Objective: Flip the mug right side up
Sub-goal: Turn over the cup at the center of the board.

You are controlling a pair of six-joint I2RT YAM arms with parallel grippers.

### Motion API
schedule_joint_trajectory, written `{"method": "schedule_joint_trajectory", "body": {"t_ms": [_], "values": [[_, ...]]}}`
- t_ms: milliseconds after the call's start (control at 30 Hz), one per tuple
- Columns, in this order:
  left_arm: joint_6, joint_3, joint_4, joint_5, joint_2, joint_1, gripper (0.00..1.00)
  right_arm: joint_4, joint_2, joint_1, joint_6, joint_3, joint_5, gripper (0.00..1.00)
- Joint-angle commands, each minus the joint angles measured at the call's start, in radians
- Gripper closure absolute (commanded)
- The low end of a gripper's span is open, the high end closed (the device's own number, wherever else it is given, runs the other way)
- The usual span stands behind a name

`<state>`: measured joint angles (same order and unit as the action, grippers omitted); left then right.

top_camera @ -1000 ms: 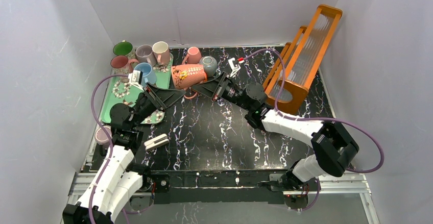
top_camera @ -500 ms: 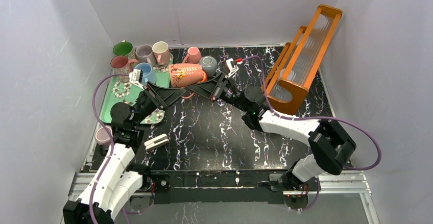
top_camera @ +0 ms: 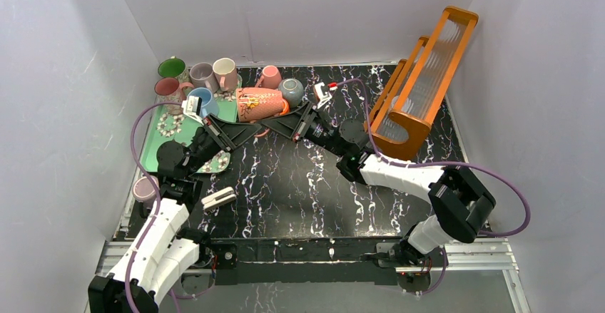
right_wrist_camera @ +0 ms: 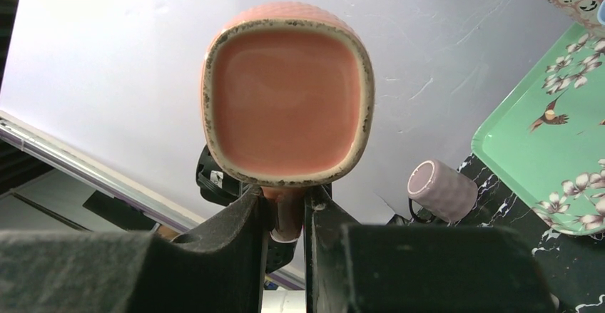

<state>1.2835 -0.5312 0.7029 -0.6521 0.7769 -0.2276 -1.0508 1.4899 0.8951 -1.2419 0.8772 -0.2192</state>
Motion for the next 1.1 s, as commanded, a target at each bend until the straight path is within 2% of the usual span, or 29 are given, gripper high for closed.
{"method": "schedule_joint_trajectory", "body": {"t_ms": [0, 167, 433, 700, 833, 967, 1067], "values": [[-0.058, -0.007, 0.040, 0.000, -0.016, -0.007, 1.00, -0.047, -0.036, 0.021, 0.053, 0.027, -0.024, 0.87], [-0.136, -0.017, -0.029, 0.021, -0.028, -0.007, 1.00, 0.037, -0.086, 0.021, 0.117, -0.007, 0.016, 0.67], [-0.378, -0.113, -0.328, 0.102, -0.044, -0.007, 1.00, 0.203, -0.184, 0.020, 0.226, -0.072, 0.091, 0.33], [-0.556, -0.169, -0.498, 0.183, -0.007, -0.007, 1.00, 0.481, -0.296, 0.020, 0.418, -0.095, 0.194, 0.15], [-0.686, -0.207, -0.622, 0.295, 0.024, -0.006, 1.00, 0.659, -0.326, 0.020, 0.559, -0.058, 0.229, 0.03], [-0.823, -0.287, -0.763, 0.474, 0.102, -0.007, 1.00, 0.841, -0.331, 0.020, 0.720, -0.011, 0.316, 0.01], [-0.902, -0.349, -0.809, 0.590, 0.189, -0.005, 1.00, 0.953, -0.319, 0.020, 0.813, 0.022, 0.398, 0.01]]}}
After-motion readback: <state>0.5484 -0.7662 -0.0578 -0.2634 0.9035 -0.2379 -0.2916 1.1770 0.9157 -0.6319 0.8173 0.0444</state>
